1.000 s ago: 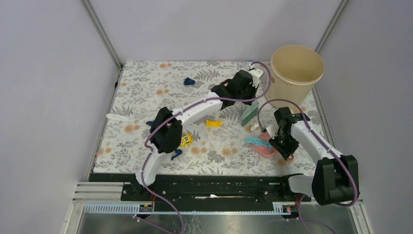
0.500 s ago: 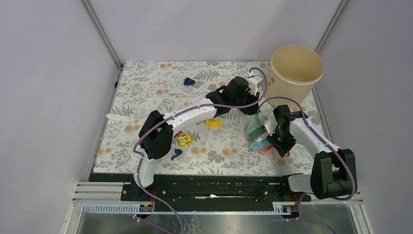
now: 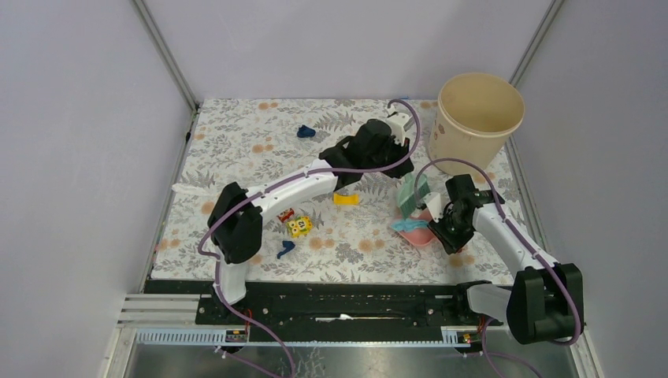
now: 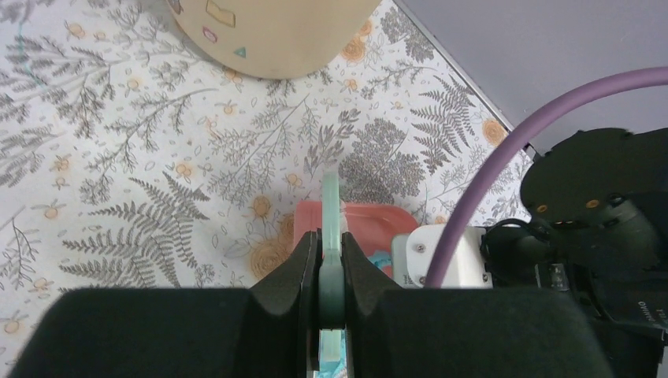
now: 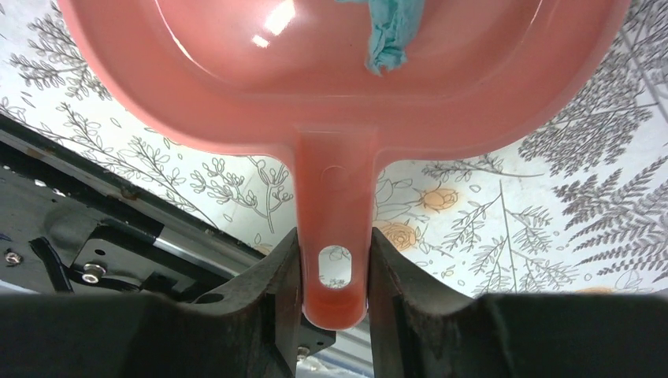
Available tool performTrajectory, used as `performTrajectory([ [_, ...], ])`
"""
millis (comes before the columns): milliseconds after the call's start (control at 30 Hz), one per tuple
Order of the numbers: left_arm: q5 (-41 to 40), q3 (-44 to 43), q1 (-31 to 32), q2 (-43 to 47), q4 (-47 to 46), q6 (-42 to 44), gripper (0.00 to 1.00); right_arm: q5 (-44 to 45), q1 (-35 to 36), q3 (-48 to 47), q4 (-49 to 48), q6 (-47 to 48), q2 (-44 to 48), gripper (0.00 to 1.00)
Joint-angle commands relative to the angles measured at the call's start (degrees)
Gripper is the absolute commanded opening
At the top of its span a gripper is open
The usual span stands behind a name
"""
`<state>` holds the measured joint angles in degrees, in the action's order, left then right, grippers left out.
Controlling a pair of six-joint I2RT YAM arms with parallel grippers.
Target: Sweep away the paper scraps from the table
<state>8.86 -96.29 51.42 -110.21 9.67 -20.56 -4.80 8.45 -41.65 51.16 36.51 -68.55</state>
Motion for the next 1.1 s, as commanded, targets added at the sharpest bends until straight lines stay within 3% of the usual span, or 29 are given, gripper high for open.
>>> performTrajectory([
  [0, 3.4, -0.9, -0.7, 3.0, -0.3, -4.7, 0.00, -4.1, -0.3, -0.1, -2.1, 2.0, 2.3, 0.00],
  [233, 9.0, 1.4, -4.9, 3.2, 0.5, -10.1, 0.00, -8.6, -0.3, 1.0, -2.5, 4.4, 6.3, 0.00],
  [500, 8.2, 1.7, -7.5, 5.7, 4.3, -8.3, 0.00, -13.1, -0.3, 4.8, -2.7, 7.6, 13.6, 0.00],
  [700, 8.4, 3.8, -8.3, 9.4, 3.2, -9.5, 0.00, -14.7, -0.3, 4.8, -3.4, 7.3, 13.7, 0.00],
  [1067, 5.3, 13.8, -8.4, 18.5, -7.2, -16.8, 0.00, -15.8, -0.3, 5.3, -3.8, 6.8, 13.6, 0.00],
])
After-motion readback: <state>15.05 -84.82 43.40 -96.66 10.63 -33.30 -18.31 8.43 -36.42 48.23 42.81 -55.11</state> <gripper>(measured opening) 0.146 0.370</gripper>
